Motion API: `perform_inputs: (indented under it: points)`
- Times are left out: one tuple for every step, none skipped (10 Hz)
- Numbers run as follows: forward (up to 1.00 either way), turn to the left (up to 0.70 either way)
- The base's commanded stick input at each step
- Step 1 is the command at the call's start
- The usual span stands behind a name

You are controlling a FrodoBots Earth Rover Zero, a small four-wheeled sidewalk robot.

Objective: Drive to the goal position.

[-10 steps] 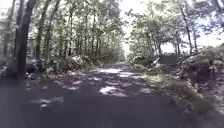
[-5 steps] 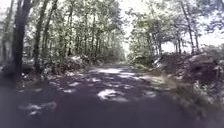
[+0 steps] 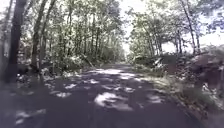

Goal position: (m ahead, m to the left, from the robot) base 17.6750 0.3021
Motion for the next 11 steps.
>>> perform_inputs:
  points:
    - [0.45, 0.00]
    - [0.45, 0.00]
    - [0.45, 0.00]
    - [0.45, 0.00]
    - [0.45, 0.00]
    - [0.45, 0.00]
    - [0.45, 0.00]
    - [0.45, 0.00]
    - [0.45, 0.00]
    - [0.45, 0.00]
    - [0.45, 0.00]
